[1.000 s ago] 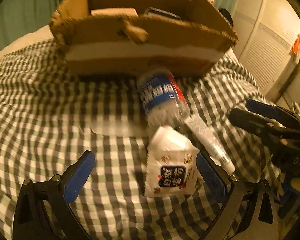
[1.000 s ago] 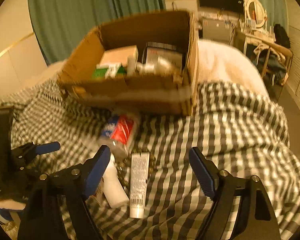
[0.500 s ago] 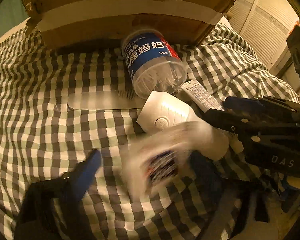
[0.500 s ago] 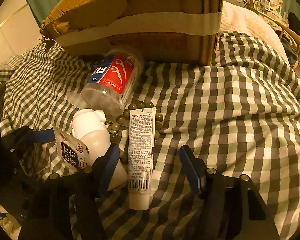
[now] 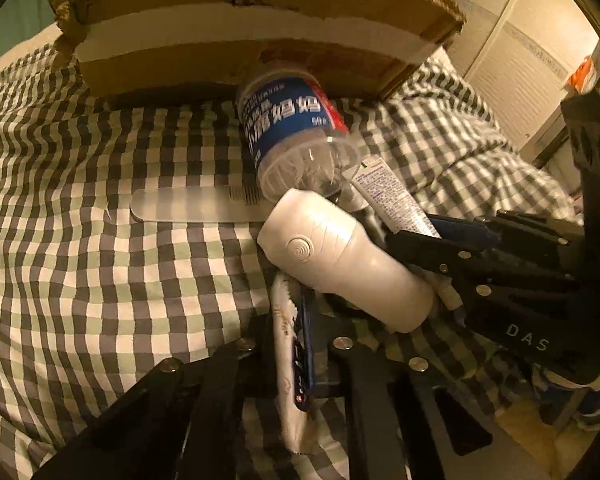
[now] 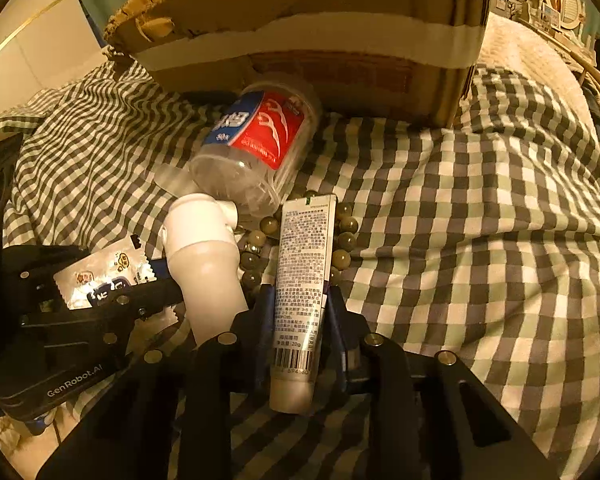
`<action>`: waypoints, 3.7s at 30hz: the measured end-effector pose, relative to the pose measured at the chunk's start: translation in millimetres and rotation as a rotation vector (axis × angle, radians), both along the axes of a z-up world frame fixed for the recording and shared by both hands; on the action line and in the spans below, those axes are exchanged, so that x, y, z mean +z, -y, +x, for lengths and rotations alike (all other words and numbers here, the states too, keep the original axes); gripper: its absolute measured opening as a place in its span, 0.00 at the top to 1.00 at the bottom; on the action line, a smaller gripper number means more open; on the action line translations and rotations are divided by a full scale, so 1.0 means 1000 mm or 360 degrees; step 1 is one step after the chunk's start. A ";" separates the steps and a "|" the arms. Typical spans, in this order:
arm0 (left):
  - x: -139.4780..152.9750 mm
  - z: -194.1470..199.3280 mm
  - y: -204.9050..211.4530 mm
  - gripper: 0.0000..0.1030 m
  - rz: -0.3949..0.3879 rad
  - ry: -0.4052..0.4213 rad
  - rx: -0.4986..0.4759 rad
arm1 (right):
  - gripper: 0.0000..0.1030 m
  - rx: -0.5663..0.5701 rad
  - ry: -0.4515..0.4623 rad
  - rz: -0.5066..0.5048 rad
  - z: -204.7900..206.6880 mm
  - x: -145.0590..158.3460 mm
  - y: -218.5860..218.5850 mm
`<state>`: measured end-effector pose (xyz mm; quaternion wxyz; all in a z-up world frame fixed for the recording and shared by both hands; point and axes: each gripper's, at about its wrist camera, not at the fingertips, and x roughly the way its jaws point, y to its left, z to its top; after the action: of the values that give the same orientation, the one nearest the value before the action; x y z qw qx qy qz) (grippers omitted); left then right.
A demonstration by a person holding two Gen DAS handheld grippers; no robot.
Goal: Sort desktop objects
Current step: 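Carry the snack packet and white toothpaste tube over the cardboard box with both grippers, then open the left gripper over the box while the right gripper releases the toothpaste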
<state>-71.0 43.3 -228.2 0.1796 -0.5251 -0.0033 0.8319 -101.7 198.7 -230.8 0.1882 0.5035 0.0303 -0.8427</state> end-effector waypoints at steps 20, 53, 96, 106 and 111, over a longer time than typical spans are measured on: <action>0.057 0.010 0.019 0.97 0.0031 -0.0223 -0.0010 | 0.96 0.0009 -0.0189 -0.0052 0.011 0.039 -0.002; 0.188 0.027 0.044 0.97 0.0109 -0.0783 0.0121 | 0.77 -0.0007 -0.0331 -0.0115 0.018 0.087 0.023; 0.216 -0.126 0.006 0.97 0.0054 -0.0991 0.0094 | 0.77 -0.0028 -0.0979 -0.0326 -0.049 0.240 -0.008; 0.164 -0.169 0.007 0.97 0.0037 -0.0881 0.0125 | 0.77 -0.0069 -0.0796 -0.0333 -0.110 0.180 -0.017; 0.148 -0.176 0.007 0.95 0.0027 -0.0836 0.0152 | 0.77 -0.0070 -0.0705 -0.0315 -0.129 0.154 -0.014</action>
<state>-247.4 35.8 -80.2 0.1394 -0.2889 0.0117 0.9471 -230.7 212.6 -76.5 0.2071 0.2861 -0.0228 -0.9353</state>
